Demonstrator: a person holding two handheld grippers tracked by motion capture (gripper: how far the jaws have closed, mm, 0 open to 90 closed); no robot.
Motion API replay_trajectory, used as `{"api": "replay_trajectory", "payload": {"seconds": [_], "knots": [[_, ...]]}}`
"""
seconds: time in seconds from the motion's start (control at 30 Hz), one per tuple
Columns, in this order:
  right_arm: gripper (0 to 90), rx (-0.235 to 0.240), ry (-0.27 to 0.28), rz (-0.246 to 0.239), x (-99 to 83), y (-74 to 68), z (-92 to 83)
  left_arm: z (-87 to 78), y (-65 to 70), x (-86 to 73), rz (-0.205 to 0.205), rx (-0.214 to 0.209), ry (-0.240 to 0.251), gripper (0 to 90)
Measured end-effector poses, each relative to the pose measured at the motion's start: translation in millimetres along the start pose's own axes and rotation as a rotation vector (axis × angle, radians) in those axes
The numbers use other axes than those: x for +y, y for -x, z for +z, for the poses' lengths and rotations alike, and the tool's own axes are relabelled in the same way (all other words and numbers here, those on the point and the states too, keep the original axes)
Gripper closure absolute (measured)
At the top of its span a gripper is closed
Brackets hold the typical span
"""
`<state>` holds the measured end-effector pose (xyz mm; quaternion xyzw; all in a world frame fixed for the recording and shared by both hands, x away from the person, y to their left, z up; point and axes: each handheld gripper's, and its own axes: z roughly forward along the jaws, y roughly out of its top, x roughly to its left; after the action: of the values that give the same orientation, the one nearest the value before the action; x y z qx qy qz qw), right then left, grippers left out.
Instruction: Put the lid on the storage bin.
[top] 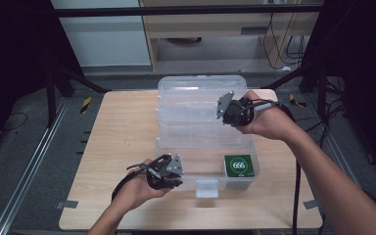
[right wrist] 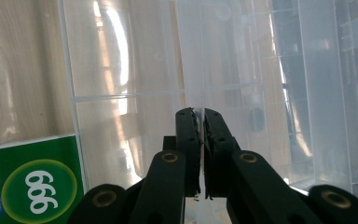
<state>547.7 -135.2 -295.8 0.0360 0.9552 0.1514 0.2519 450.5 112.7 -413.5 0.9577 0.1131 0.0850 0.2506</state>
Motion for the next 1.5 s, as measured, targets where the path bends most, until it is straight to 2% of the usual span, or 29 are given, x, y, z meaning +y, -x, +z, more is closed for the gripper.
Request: {"api": "replay_trajectory", "payload": {"seconds": [0.63, 0.73, 0.77, 0.83, 0.87, 0.9, 1.07, 1.1, 1.5], "knots": [[86.8, -0.013, 0.028, 0.002, -0.9, -7.8, -5.1, 0.5, 0.8, -0.3, -0.002, 0.005, 0.006, 79.0], [86.9, -0.014, 0.033, 0.003, -0.7, -9.1, -5.8, 0.7, 0.6, -0.1, -0.008, 0.003, 0.006, 78.9], [87.0, -0.017, 0.036, -0.004, -0.8, -9.5, -6.0, 0.9, 2.4, -0.6, -0.032, 0.001, 0.006, 78.9], [87.1, -0.019, 0.042, -0.002, -0.9, -11.2, -6.5, 1.0, 3.3, -0.8, -0.043, 0.002, 0.007, 78.8], [87.2, -0.018, 0.044, -0.002, -1.1, -11.6, -7.0, 0.9, 1.2, -0.2, -0.01, 0.007, 0.007, 78.7], [87.2, -0.018, 0.045, -0.004, -1.4, -12.0, -7.5, 1.2, 3.4, -0.8, -0.039, 0.009, 0.01, 78.6], [87.3, -0.02, 0.05, -0.006, -1.5, -15.4, -9.7, 1.6, 4.1, -0.7, -0.031, 0.015, 0.012, 78.4], [87.3, -0.022, 0.053, -0.005, -1.5, -16.3, -9.8, 1.6, 2.7, -0.5, -0.011, 0.018, 0.014, 78.3], [87.4, -0.032, 0.07, -0.007, -3.1, -24.2, -13.8, 2.0, 3.1, -1.0, -0.014, 0.021, 0.02, 78.1]]}}
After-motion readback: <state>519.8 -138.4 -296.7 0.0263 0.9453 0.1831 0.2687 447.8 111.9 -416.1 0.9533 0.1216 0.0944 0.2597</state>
